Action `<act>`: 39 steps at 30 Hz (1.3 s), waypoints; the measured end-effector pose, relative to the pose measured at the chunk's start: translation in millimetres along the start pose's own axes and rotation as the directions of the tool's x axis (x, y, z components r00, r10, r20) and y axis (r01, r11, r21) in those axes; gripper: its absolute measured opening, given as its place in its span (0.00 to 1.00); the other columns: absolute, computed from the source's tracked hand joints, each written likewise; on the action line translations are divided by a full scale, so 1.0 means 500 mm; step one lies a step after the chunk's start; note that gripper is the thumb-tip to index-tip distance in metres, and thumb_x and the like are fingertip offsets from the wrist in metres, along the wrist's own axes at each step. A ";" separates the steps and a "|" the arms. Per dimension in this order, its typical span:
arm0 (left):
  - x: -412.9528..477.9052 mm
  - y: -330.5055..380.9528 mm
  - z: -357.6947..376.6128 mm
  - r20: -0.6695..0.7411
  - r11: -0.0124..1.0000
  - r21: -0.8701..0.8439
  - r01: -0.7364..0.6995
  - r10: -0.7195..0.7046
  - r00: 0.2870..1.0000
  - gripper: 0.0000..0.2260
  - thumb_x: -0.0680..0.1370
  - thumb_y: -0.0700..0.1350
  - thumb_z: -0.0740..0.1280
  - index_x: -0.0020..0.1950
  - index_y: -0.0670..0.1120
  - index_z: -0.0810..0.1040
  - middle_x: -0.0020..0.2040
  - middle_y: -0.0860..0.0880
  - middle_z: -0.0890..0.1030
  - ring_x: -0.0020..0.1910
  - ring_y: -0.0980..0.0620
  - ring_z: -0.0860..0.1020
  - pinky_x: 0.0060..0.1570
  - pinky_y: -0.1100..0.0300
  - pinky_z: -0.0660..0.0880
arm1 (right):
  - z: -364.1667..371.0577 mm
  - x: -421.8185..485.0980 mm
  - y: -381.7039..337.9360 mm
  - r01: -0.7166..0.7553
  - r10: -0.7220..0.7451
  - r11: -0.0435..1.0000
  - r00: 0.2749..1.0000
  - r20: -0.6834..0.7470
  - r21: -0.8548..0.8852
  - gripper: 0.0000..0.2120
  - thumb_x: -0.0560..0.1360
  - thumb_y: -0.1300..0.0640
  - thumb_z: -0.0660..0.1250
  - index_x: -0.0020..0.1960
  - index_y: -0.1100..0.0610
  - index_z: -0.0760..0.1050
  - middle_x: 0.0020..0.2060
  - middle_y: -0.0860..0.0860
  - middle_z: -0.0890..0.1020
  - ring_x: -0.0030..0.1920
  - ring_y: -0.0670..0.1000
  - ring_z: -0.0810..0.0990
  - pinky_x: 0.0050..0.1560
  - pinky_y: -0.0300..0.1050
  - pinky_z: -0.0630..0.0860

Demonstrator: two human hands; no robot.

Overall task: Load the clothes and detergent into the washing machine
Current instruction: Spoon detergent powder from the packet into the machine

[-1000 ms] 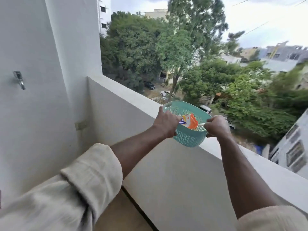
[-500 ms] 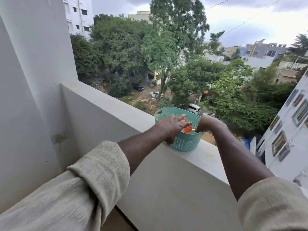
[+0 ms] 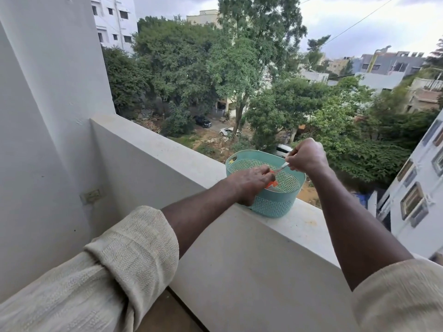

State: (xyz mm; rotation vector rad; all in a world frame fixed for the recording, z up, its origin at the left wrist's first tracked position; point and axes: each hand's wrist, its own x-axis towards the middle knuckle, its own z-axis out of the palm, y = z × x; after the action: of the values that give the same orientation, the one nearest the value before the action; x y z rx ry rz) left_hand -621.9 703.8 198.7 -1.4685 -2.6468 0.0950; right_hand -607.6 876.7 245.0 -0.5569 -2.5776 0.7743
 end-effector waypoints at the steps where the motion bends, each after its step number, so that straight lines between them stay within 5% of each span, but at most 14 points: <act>1: 0.000 0.001 0.001 -0.003 1.000 -0.001 -0.002 0.002 1.000 0.39 0.68 0.36 0.74 0.75 0.45 0.61 0.68 0.43 0.65 0.64 0.45 0.70 0.63 0.52 0.72 | 0.005 0.001 0.001 0.003 -0.003 1.000 1.000 -0.005 0.000 0.02 0.71 0.63 0.73 0.42 0.63 0.82 0.37 0.58 0.84 0.37 0.53 0.84 0.41 0.47 0.82; 11: 0.001 -0.001 0.002 -0.005 0.999 0.034 0.004 -0.004 1.000 0.37 0.67 0.37 0.73 0.73 0.46 0.61 0.66 0.45 0.67 0.61 0.46 0.73 0.57 0.53 0.75 | 0.056 0.035 0.004 -0.228 0.191 0.961 0.957 0.216 0.159 0.06 0.73 0.65 0.71 0.44 0.70 0.79 0.36 0.62 0.83 0.33 0.54 0.82 0.47 0.53 0.83; 16: 0.000 0.000 0.003 -0.012 1.000 0.023 0.011 -0.011 1.000 0.39 0.67 0.37 0.73 0.74 0.47 0.59 0.67 0.45 0.66 0.60 0.45 0.74 0.56 0.52 0.76 | 0.052 0.039 0.004 -0.330 0.255 0.913 0.920 0.296 0.239 0.08 0.75 0.67 0.68 0.37 0.68 0.76 0.30 0.60 0.80 0.26 0.51 0.79 0.27 0.41 0.79; 20: -0.002 -0.002 0.004 -0.031 0.999 -0.025 0.023 -0.024 0.999 0.41 0.66 0.35 0.74 0.74 0.49 0.58 0.73 0.45 0.61 0.63 0.43 0.73 0.55 0.53 0.75 | 0.033 0.037 0.015 -0.362 0.271 0.861 0.921 0.279 0.358 0.06 0.75 0.68 0.67 0.40 0.70 0.76 0.31 0.60 0.80 0.28 0.51 0.79 0.28 0.41 0.80; 28: 0.003 -0.001 0.012 -0.040 0.997 -0.039 0.066 -0.068 0.997 0.48 0.67 0.34 0.73 0.78 0.49 0.48 0.80 0.45 0.44 0.78 0.43 0.53 0.74 0.49 0.60 | -0.031 0.036 0.093 -0.412 0.368 0.772 0.910 0.189 0.484 0.03 0.76 0.68 0.66 0.46 0.69 0.77 0.35 0.60 0.81 0.20 0.47 0.79 0.19 0.37 0.76; 36: 0.002 0.011 0.026 -0.134 0.984 0.017 0.178 -0.175 0.975 0.45 0.70 0.38 0.71 0.78 0.47 0.46 0.77 0.44 0.60 0.76 0.44 0.58 0.72 0.47 0.56 | -0.071 0.005 0.153 -0.438 0.462 0.660 0.877 0.131 0.610 0.04 0.74 0.69 0.68 0.46 0.70 0.78 0.37 0.61 0.83 0.27 0.51 0.81 0.22 0.38 0.77; 39: -0.004 0.007 0.033 -0.132 0.975 0.011 0.220 -0.217 0.967 0.48 0.68 0.43 0.75 0.78 0.47 0.46 0.76 0.44 0.61 0.75 0.44 0.58 0.72 0.44 0.55 | -0.088 -0.005 0.153 -0.414 0.466 0.648 0.879 0.098 0.639 0.04 0.73 0.67 0.70 0.45 0.68 0.79 0.37 0.61 0.84 0.28 0.50 0.81 0.31 0.41 0.80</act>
State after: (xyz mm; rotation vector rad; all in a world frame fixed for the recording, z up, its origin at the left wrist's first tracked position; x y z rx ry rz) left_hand -620.2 704.1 181.6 -1.1236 -2.6683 0.0131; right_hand -565.0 953.2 233.1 -0.9630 -1.8991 1.6813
